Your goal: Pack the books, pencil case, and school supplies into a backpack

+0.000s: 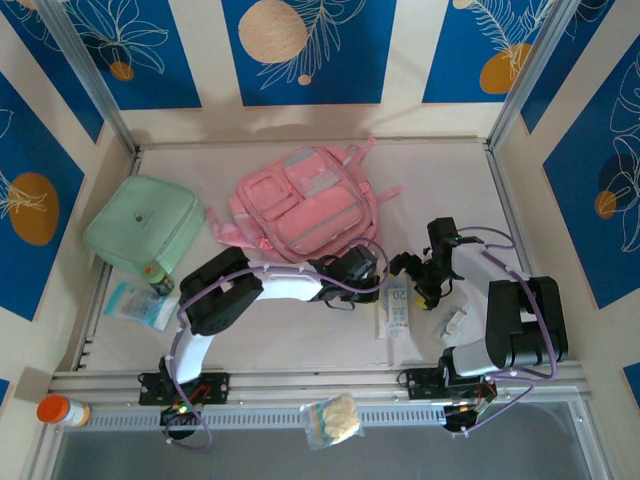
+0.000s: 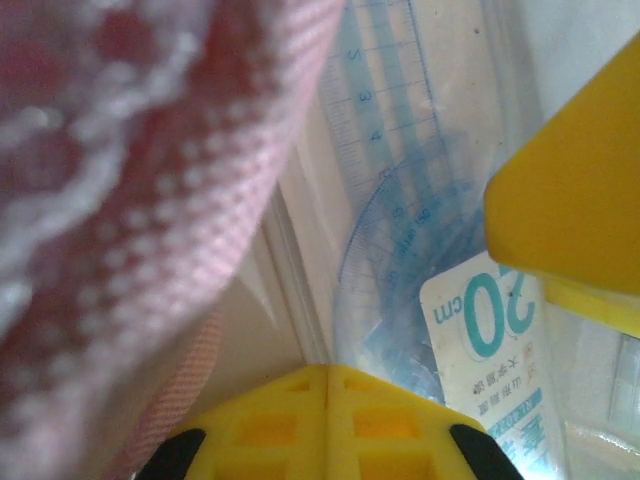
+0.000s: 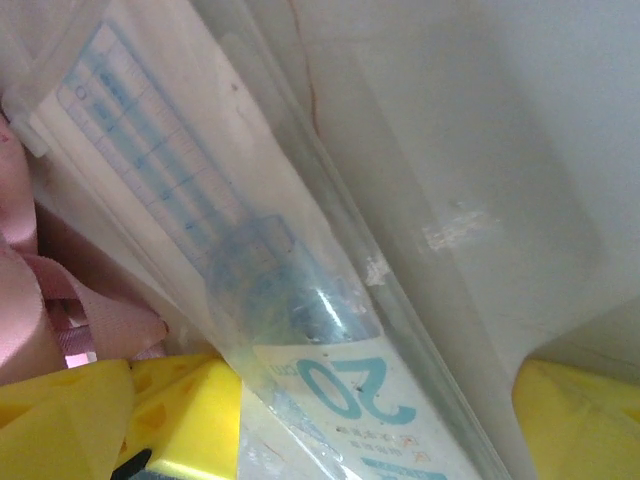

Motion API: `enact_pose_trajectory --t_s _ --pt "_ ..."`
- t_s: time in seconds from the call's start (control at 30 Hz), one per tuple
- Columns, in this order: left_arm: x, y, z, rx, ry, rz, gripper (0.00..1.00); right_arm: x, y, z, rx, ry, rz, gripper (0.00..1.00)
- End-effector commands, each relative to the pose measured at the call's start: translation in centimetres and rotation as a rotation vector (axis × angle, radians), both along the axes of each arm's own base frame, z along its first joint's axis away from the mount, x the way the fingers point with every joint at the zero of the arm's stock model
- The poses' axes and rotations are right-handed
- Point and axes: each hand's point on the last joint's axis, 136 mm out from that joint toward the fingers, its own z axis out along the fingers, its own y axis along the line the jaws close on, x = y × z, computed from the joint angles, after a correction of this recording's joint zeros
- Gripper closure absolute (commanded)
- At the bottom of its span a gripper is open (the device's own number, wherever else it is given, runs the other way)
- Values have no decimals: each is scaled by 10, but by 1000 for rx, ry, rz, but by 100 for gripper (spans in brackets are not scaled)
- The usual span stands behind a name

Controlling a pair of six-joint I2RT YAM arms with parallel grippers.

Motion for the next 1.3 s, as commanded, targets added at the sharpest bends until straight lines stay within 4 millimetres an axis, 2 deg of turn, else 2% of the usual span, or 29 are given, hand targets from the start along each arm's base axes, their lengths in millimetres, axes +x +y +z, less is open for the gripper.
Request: enact_pose_trajectory --t_s 0.0,0.17,0.4,0.67,0.93,1.13,1.27 --pt "1 4 -14 45 4 22 100 -10 23 7 114 -1 69 3" --pt "3 17 -24 83 10 47 100 -10 33 24 180 -64 103 4" --pt "6 27 -30 114 9 65 100 -13 38 42 229 -119 131 15" --pt "7 33 -32 128 7 72 100 -21 35 51 233 -147 150 43" --pt "8 29 -26 112 -2 62 100 -29 25 40 173 -110 152 73" --pt "9 27 -11 95 -24 54 100 -27 20 39 142 -106 143 92" --pt "7 22 15 32 -29 32 100 -25 20 51 142 -147 144 100"
